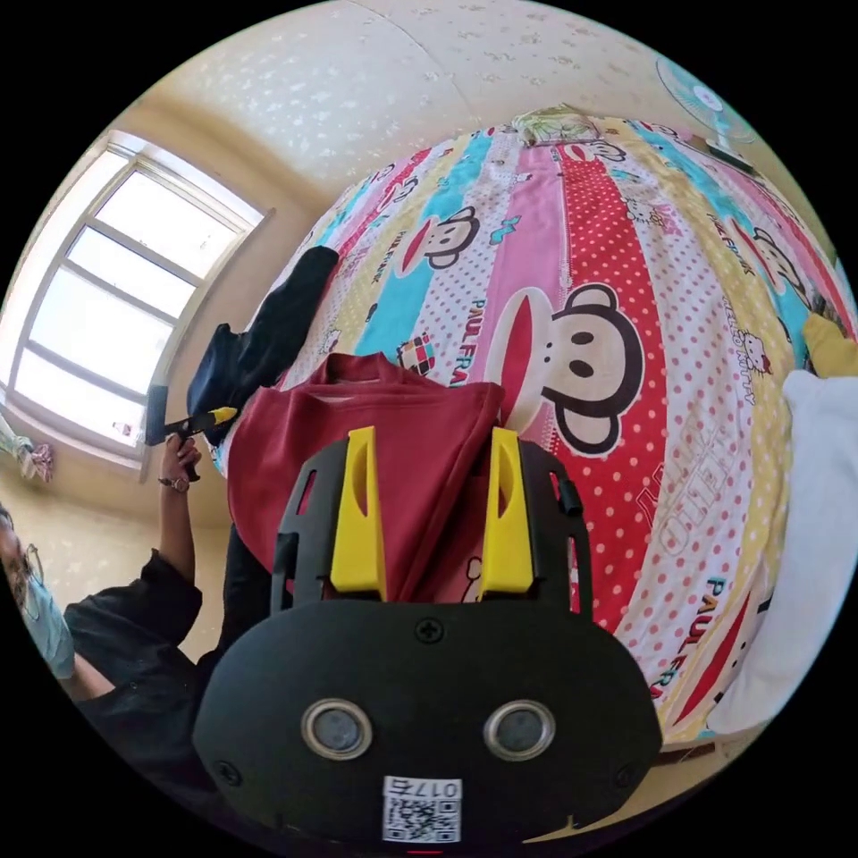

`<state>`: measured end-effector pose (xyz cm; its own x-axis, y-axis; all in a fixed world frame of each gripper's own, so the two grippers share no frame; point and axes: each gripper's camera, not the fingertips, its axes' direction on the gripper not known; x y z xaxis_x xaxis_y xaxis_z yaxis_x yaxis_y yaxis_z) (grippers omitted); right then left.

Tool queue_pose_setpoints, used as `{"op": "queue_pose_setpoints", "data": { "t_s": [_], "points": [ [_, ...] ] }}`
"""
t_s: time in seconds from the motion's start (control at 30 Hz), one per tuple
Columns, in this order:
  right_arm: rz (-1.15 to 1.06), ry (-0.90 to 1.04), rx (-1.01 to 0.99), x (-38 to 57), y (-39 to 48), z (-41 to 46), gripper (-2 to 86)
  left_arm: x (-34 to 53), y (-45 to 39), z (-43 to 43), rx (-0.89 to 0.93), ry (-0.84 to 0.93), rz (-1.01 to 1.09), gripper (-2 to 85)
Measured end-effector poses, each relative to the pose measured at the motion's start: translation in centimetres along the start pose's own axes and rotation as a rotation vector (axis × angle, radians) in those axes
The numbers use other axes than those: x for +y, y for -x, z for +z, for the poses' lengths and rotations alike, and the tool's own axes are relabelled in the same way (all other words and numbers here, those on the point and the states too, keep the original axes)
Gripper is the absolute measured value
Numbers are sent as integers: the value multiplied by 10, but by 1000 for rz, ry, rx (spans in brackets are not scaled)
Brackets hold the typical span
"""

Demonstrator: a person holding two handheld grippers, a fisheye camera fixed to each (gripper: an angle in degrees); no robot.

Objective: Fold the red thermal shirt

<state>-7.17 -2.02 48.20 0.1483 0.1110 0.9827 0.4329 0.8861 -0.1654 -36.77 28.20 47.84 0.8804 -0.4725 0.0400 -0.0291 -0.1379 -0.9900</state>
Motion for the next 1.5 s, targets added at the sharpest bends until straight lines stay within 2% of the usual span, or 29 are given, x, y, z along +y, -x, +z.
{"op": "queue_pose_setpoints", "data": {
  "t_s": [0.03,0.1,0.13,0.27,0.33,0.43,0.5,0.57,0.63,0.77,0.83,0.9,1.0,1.1,1.13,1.17,1.23,1.37,1.5],
  "points": [
    [14,47,61,-11,-1,19,155,-11,1,19,-38,57,-18,98],
    [42,138,126,-19,-6,45,127,-20,1,46,1,140,-13,90],
    [22,158,108,-19,-5,54,98,-17,-1,49,23,118,-7,76],
    [-61,-105,105,7,12,19,48,7,-18,13,-85,-67,57,41],
    [-66,-151,105,9,14,10,43,14,-30,-20,-94,-222,99,36],
    [-41,-166,135,-1,3,19,40,-8,-30,-25,-99,-250,95,32],
    [18,-110,108,-11,-13,36,41,-27,-17,-4,-131,-190,66,34],
    [105,-6,29,-18,-31,55,50,-35,3,17,-60,-89,-9,42],
    [132,-46,4,-8,-31,47,64,-13,12,12,30,-122,3,58],
    [38,-190,-53,32,10,6,106,41,25,-11,102,-132,-57,122],
    [-46,-174,-142,43,38,4,118,82,30,-15,251,-140,-108,193],
    [-128,-117,-228,50,69,14,125,108,28,-11,351,-142,-130,208],
    [-264,-4,-281,62,118,51,127,141,22,5,346,-127,-185,207],
    [-329,164,-47,79,139,120,97,160,26,23,289,-115,-280,182],
    [-336,161,-5,88,137,136,82,167,30,22,311,-168,-314,173],
    [-308,43,-35,103,130,126,65,169,32,22,328,-186,-332,169],
    [-251,-19,-53,117,116,115,40,169,41,29,386,-176,-355,161],
    [-195,20,-228,134,85,100,13,167,46,47,491,-110,-398,143],
    [-186,10,-283,158,67,83,8,172,50,36,630,-191,-441,84]
  ]
}}
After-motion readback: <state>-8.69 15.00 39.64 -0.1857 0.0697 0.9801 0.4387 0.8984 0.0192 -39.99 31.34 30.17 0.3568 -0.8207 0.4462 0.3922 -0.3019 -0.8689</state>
